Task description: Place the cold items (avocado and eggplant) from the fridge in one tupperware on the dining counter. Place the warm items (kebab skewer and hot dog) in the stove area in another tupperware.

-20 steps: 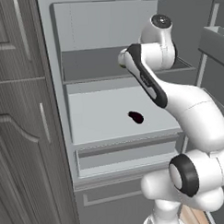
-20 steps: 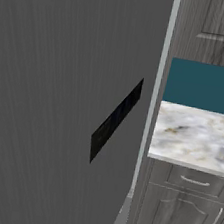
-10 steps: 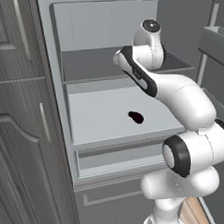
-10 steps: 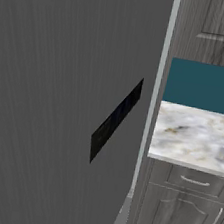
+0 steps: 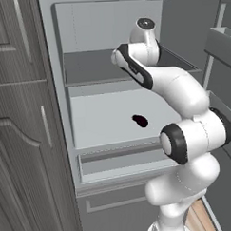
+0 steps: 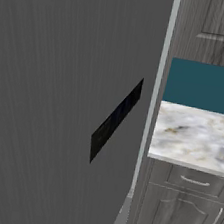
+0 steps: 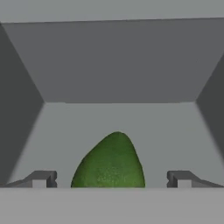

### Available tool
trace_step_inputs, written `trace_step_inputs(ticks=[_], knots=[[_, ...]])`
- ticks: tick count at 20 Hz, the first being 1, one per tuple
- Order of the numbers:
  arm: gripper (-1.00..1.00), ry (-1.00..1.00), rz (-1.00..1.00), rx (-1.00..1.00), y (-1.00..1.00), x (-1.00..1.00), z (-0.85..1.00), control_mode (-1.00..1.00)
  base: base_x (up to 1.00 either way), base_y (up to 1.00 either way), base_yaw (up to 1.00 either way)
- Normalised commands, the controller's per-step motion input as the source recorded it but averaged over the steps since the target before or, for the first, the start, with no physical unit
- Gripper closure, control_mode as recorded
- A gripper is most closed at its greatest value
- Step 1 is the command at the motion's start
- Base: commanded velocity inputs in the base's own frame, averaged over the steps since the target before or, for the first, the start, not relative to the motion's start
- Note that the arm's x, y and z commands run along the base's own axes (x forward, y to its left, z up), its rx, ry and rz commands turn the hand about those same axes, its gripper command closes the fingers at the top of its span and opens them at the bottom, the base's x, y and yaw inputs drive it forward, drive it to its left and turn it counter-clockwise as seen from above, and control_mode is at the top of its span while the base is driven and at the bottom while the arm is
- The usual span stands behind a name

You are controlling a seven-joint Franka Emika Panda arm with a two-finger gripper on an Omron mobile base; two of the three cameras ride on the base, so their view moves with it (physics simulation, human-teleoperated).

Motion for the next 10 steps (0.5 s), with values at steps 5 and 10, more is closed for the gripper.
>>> trace_step_inputs(ticks=[5, 10], knots=[[-1.00, 0.02, 0.00, 0.00, 0.00, 0.36, -0.04, -1.00, 0.00, 0.00, 0.00], [-1.00, 0.01, -0.07, 0.00, 0.00, -0.19, -0.06, -1.00, 0.00, 0.00, 0.00]])
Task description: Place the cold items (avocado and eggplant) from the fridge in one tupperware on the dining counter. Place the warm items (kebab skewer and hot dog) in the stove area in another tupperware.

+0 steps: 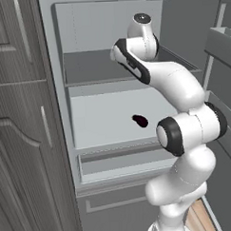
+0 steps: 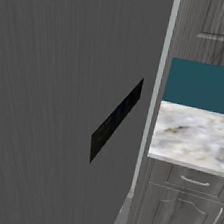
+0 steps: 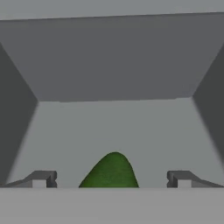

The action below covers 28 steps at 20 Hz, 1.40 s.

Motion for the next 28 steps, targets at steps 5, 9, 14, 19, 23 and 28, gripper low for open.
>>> trace_step_inputs(ticks=[5, 9, 14, 19, 23, 28], knots=[[-1.00, 0.00, -0.05, 0.00, 0.00, -0.29, -0.09, -1.00, 0.00, 0.00, 0.00], [-1.00, 0.00, 0.00, 0.00, 0.00, -0.01, -0.15, -1.00, 0.00, 0.00, 0.00], [-1.00, 0.00, 0.00, 0.00, 0.00, 0.00, -0.11, -1.00, 0.00, 0.00, 0.00], [1.00, 0.01, 0.00, 0.00, 0.00, 0.00, -0.08, -1.00, 0.00, 0.00, 0.00], [1.00, 0.00, 0.00, 0.00, 0.00, 0.00, -0.10, -1.00, 0.00, 0.00, 0.00], [1.00, -0.04, 0.00, 0.00, 0.00, -0.27, 0.00, -1.00, 0.00, 0.00, 0.00]])
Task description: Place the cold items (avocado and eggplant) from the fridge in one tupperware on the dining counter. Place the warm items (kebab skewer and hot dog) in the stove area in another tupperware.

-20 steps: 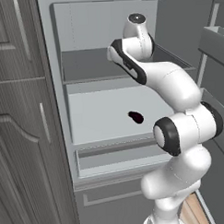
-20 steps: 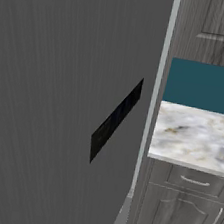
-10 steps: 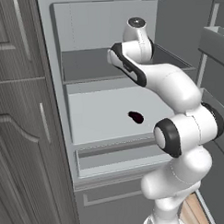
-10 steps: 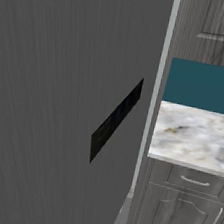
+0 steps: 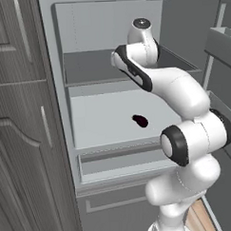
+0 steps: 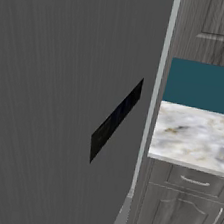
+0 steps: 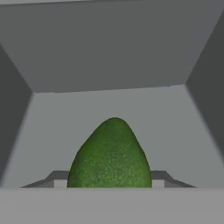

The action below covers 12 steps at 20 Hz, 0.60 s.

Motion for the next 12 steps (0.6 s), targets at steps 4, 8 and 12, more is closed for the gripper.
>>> trace_step_inputs(ticks=[4, 8, 12], knots=[[1.00, -0.17, 0.00, -0.01, 0.07, -0.55, 0.00, -1.00, 0.00, 0.00, 0.00], [1.00, -0.15, -0.03, 0.00, 0.00, -0.52, 0.05, -1.00, 0.00, 0.00, 0.00], [1.00, 0.00, -0.12, 0.00, -0.04, -0.78, 0.46, -1.00, 0.00, 0.00, 0.00]])
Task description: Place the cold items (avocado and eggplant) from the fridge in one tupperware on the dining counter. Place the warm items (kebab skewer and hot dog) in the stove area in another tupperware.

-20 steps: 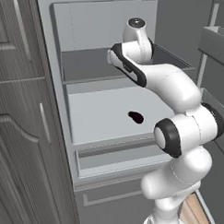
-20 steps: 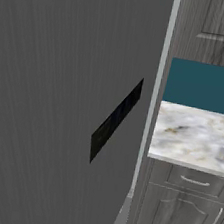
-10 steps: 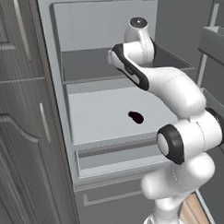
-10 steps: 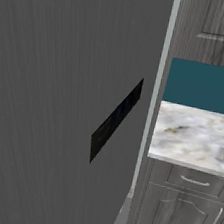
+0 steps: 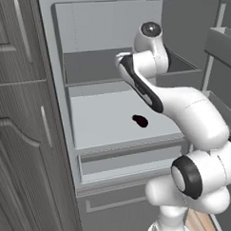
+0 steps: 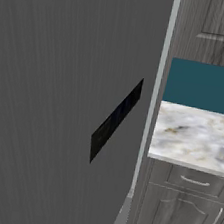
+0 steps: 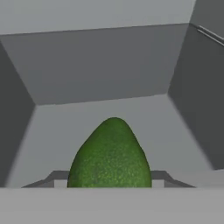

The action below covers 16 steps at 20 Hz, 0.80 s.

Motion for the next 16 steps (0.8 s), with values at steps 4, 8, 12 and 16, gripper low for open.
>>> trace_step_inputs(ticks=[4, 8, 12, 16], knots=[[1.00, 0.00, -0.27, 0.00, -0.02, -1.00, 0.32, -1.00, 0.00, 0.00, 0.00], [1.00, 0.01, -0.36, 0.00, -0.04, -0.99, 0.15, -1.00, 0.00, 0.00, 0.00], [1.00, 0.00, -0.36, 0.00, -0.16, -0.86, -0.06, -1.00, 0.00, 0.00, 0.00], [1.00, 0.00, -0.25, 0.00, -0.41, -0.66, -0.01, -1.00, 0.00, 0.00, 0.00]])
